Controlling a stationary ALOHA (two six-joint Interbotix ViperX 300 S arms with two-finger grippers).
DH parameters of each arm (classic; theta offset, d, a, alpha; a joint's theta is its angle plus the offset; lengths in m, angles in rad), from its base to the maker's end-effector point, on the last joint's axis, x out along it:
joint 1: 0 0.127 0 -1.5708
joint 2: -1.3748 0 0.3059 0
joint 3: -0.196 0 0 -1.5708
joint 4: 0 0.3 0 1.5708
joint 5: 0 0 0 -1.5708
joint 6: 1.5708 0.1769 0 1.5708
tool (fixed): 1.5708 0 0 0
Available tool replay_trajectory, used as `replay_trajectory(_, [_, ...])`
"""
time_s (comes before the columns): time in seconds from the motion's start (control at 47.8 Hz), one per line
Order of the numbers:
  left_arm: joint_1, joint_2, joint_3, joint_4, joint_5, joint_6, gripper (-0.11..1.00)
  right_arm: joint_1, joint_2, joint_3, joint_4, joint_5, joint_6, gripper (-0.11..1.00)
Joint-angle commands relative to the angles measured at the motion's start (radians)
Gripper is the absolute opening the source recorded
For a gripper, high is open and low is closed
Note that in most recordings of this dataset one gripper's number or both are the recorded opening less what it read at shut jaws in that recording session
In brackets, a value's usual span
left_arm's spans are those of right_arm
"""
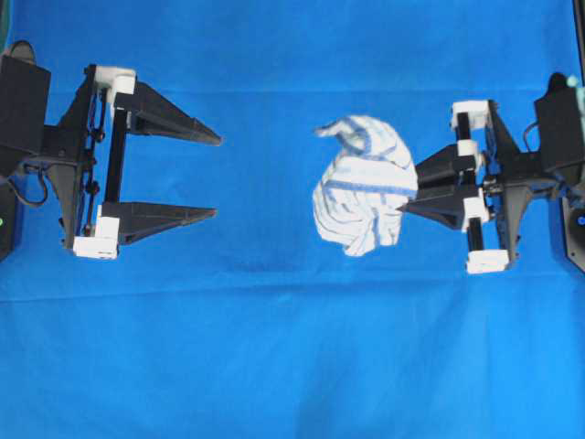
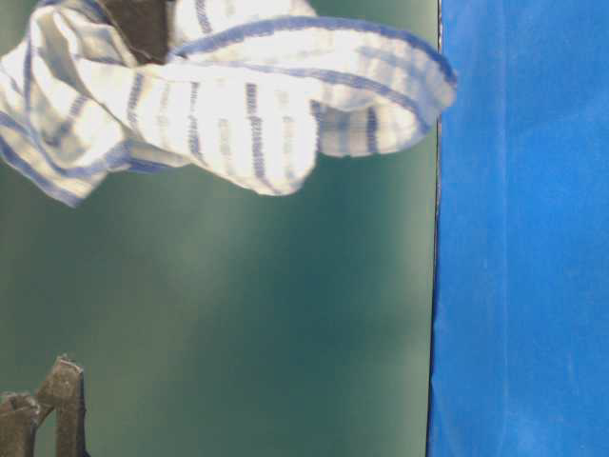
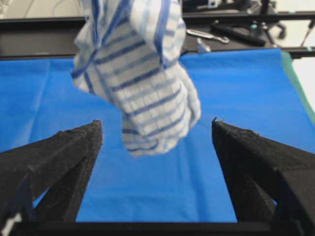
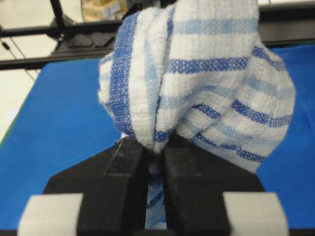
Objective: Hand over the towel.
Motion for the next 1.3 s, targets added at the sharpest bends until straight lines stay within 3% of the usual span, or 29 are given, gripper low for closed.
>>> replay_trajectory(0.0, [-0.006, -0.006, -0.014, -0.003, -0.008, 0.0, 0.94, -0.015, 0.012, -0.032, 0.003, -0.002, 0.0, 0.09])
replay_trajectory(0.125, [-0.006, -0.005, -0.015, -0.002, -0.012, 0.0, 0.94, -0.061, 0.071, -0.06, 0.003, 0.028, 0.0, 0.09])
replay_trajectory(0.418, [-0.006, 0.002, -0.018, -0.003, -0.028, 0.0, 0.94, -0.19, 0.416, -0.229, -0.012, 0.293, -0.014, 0.09])
replay_trajectory(0.69, [-0.006, 0.002, -0.017, -0.003, -0.029, 0.0, 0.94, -0.202, 0.684, -0.318, -0.043, 0.316, -0.014, 0.09])
replay_trajectory(1.275, [-0.006, 0.005, -0.014, -0.003, -0.026, 0.0, 0.94, -0.204, 0.699, -0.318, -0.043, 0.367, -0.006, 0.09])
